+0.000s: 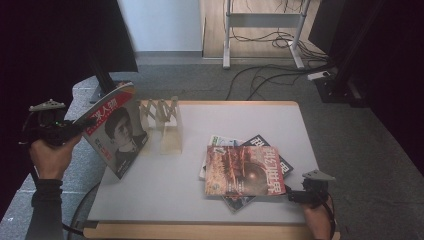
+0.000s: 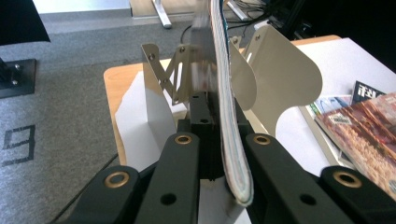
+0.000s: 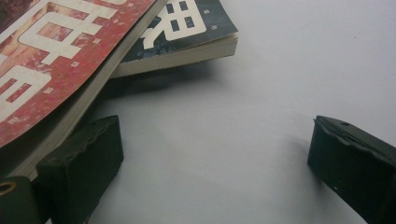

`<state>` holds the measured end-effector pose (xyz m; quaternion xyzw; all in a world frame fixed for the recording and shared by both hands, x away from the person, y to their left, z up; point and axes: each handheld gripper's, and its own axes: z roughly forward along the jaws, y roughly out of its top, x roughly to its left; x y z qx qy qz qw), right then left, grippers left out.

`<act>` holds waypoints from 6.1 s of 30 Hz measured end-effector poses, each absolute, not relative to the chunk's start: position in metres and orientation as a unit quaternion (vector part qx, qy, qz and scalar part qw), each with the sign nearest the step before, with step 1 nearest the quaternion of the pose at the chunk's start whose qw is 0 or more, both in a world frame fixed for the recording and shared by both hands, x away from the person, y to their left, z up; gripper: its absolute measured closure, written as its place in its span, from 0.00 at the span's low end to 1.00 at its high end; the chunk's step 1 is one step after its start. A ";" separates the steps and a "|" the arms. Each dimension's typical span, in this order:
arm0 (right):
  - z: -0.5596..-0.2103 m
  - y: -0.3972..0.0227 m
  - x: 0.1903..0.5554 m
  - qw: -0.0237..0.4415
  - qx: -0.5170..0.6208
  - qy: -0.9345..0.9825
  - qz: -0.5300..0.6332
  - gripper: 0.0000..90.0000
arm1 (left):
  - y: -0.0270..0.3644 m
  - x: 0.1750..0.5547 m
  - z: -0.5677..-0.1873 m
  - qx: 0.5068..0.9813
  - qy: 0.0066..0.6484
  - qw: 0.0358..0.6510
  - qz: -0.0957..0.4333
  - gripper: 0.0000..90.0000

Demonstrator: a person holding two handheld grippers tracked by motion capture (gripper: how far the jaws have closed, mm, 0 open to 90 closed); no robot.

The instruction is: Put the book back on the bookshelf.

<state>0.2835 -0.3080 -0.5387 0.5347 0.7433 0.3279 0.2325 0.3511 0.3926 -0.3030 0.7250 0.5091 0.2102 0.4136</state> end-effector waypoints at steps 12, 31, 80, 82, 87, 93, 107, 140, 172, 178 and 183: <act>-0.539 -0.308 0.283 0.232 0.534 0.743 0.328 0.03 | 0.376 0.366 -0.309 0.718 0.512 0.407 0.239 0.97; -0.539 -0.308 0.283 0.233 0.534 0.744 0.328 0.03 | 0.391 0.356 -0.315 0.698 0.517 0.426 0.255 0.79; -0.538 -0.308 0.283 0.230 0.535 0.743 0.329 0.03 | 0.311 0.297 -0.364 0.791 0.351 0.465 0.185 0.03; -0.538 -0.308 0.283 0.229 0.536 0.743 0.329 0.03 | 0.299 0.302 -0.366 0.798 0.342 0.465 0.175 0.03; -0.538 -0.309 0.284 0.228 0.536 0.743 0.329 0.03 | 0.267 0.313 -0.370 0.814 0.310 0.467 0.157 0.01; -0.538 -0.309 0.284 0.227 0.537 0.743 0.329 0.03 | 0.225 0.328 -0.375 0.834 0.276 0.459 0.131 0.00; -0.535 -0.311 0.280 0.218 0.530 0.744 0.343 0.06 | 0.144 0.364 -0.390 0.861 0.229 0.446 0.089 0.00; -0.484 -0.294 0.253 0.253 0.481 0.748 0.381 0.07 | 0.087 0.430 -0.488 0.890 0.230 0.388 0.058 0.00; -0.518 -0.250 0.268 0.193 0.436 0.809 0.343 0.00 | 0.081 0.442 -0.511 0.889 0.235 0.393 0.031 0.00; -0.517 -0.253 0.270 0.206 0.444 0.801 0.344 0.00 | 0.084 0.436 -0.510 0.890 0.238 0.388 0.030 0.00; -0.516 -0.256 0.273 0.215 0.449 0.797 0.342 0.00 | 0.090 0.428 -0.509 0.890 0.239 0.386 0.035 0.00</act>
